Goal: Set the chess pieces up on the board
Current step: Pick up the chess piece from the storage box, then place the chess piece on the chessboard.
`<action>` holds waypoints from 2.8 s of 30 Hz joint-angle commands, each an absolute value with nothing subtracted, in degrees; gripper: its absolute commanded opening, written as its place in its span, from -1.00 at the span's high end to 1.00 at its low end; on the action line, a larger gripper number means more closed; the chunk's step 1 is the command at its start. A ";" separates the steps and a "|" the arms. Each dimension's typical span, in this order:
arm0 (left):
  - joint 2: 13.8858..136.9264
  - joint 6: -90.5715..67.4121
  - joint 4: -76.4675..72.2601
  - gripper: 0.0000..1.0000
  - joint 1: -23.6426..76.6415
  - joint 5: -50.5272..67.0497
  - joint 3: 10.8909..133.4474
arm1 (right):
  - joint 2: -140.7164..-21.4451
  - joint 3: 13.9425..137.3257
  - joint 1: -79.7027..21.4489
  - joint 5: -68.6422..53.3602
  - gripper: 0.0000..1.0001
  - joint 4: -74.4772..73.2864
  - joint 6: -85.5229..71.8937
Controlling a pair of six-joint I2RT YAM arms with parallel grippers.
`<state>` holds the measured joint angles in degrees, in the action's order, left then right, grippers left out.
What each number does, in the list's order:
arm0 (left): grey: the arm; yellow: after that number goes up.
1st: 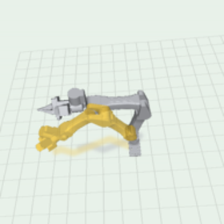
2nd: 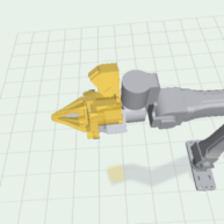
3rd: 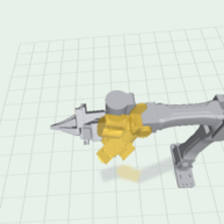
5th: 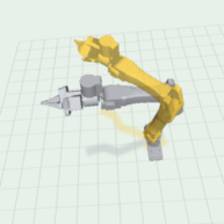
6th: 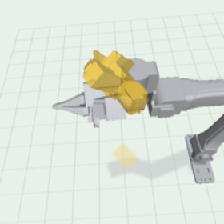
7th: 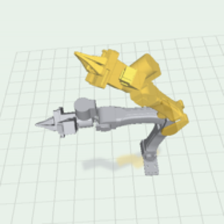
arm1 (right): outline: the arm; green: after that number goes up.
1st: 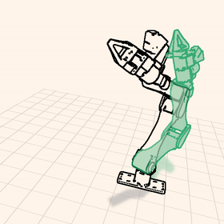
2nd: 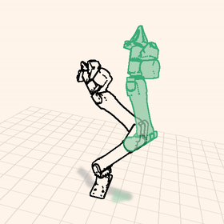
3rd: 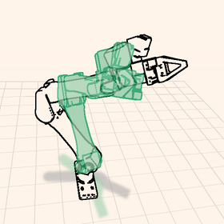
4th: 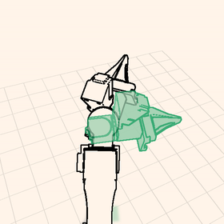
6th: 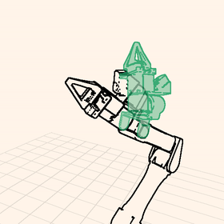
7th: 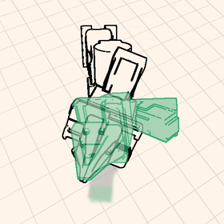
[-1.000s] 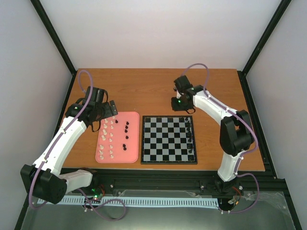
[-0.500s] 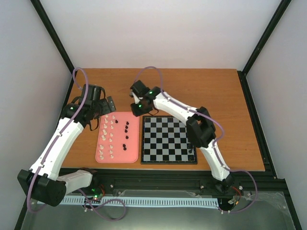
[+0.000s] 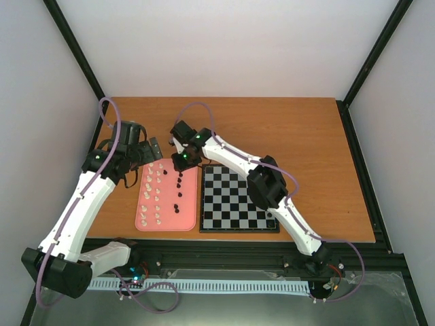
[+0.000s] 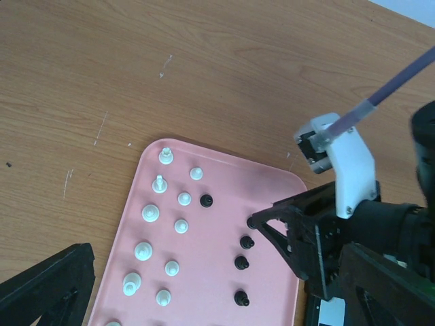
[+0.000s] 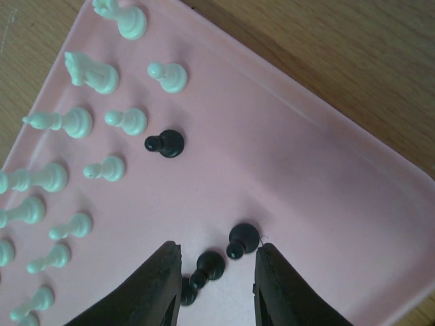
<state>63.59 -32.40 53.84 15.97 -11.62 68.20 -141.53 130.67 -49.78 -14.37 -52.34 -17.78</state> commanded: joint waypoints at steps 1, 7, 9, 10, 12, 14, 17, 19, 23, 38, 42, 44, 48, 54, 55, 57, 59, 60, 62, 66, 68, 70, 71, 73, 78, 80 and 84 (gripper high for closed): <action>62.06 -33.00 54.70 -0.99 15.73 -12.21 68.58 | -145.51 134.69 -50.34 -16.29 0.28 -54.64 -17.64; 62.07 -32.75 54.64 -0.99 15.73 -12.57 68.37 | -146.47 134.92 -50.62 -16.20 0.28 -55.04 -17.62; 62.29 -32.78 54.48 -0.99 15.73 -12.50 68.29 | -146.52 134.96 -50.62 -15.93 0.28 -55.34 -17.59; 62.39 -32.78 54.37 -0.99 15.73 -12.33 68.23 | -146.51 134.92 -50.63 -15.85 0.28 -55.52 -17.54; 62.61 -32.85 54.19 -0.99 15.75 -12.22 68.13 | -146.71 134.91 -50.63 -15.92 0.29 -55.71 -17.41; 62.75 -32.96 54.11 -1.00 15.73 -12.12 68.18 | -146.86 134.91 -50.65 -16.00 0.32 -55.66 -17.38; 62.87 -32.96 54.06 -1.00 15.74 -12.23 68.08 | -146.87 135.04 -50.63 -15.91 0.40 -55.47 -17.43; 62.78 -32.97 54.07 -1.00 15.73 -12.22 67.88 | -146.86 135.14 -50.63 -15.99 0.46 -55.46 -17.39; 62.80 -33.04 54.01 -0.99 15.74 -12.14 67.74 | -146.87 135.13 -50.63 -15.86 0.62 -55.49 -17.31; 62.93 -32.92 53.73 -0.99 15.73 -12.30 67.89 | -140.52 133.86 -50.63 -9.11 0.94 -55.94 -14.89; 62.85 -32.88 53.66 -0.99 15.73 -12.70 68.03 | -132.99 128.65 -50.19 -5.48 0.95 -54.83 -15.19; 62.87 -32.87 53.61 -0.99 15.73 -12.89 67.95 | -128.96 124.44 -49.30 -4.48 0.94 -54.40 -15.97; 63.04 -33.10 53.31 -0.99 15.73 -12.56 67.51 | -119.89 112.72 -46.84 -3.17 0.94 -53.75 -16.88; 63.32 -33.90 52.12 -1.00 15.78 -11.19 66.68 | -104.95 88.04 -41.49 -4.23 0.94 -49.32 -20.64; 63.40 -33.99 52.01 -0.99 15.74 -11.04 66.60 | -102.71 84.44 -40.34 -4.74 0.94 -48.50 -21.30; 63.65 -34.06 51.93 -0.99 15.73 -10.68 66.37 | -99.27 79.13 -38.42 -4.77 0.94 -47.31 -21.98; 63.85 -34.10 51.81 -1.00 15.73 -10.27 66.23 | -97.13 76.14 -37.10 -3.62 0.94 -47.08 -22.06; 63.84 -34.10 51.80 -1.00 15.73 -10.14 66.26 | -96.47 75.36 -36.50 -3.31 0.95 -47.01 -22.01; 63.90 -34.02 51.63 -0.99 15.69 -9.85 66.24 | -95.78 74.27 -35.43 -3.02 0.94 -46.74 -22.00; 64.28 -34.04 51.51 -0.99 15.73 -9.77 66.51 | -96.48 72.87 -33.06 -3.26 0.94 -46.49 -22.08; 64.34 -34.03 51.51 -0.99 15.73 -9.75 66.53 | -96.91 72.50 -32.52 -3.00 0.94 -46.37 -21.86; 64.20 -33.96 51.63 -0.99 15.73 -9.84 66.53 | -97.30 72.03 -31.93 -2.53 0.94 -46.16 -21.71; 64.17 -33.93 51.74 -1.00 15.73 -9.99 66.53 | -97.44 71.72 -31.44 -2.33 0.94 -46.02 -21.63; 64.08 -33.93 51.93 -1.00 15.73 -10.13 66.37 | -97.63 71.11 -30.56 -2.36 0.94 -45.69 -21.40; 64.22 -33.93 52.05 -0.99 15.73 -10.37 66.18 | -97.49 69.97 -28.79 -2.11 0.94 -45.61 -20.69; 64.54 -34.00 51.93 -1.00 15.73 -10.24 66.23 | -97.42 69.47 -28.13 -2.03 0.94 -45.62 -20.43; 65.16 -34.01 51.73 -0.99 15.73 -10.03 66.44 | -97.78 68.45 -26.96 -2.69 0.94 -45.28 -20.09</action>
<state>64.49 -33.23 52.38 15.97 -10.24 66.11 -97.76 69.67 -28.27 -3.22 -46.44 -20.75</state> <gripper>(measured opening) 0.998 0.058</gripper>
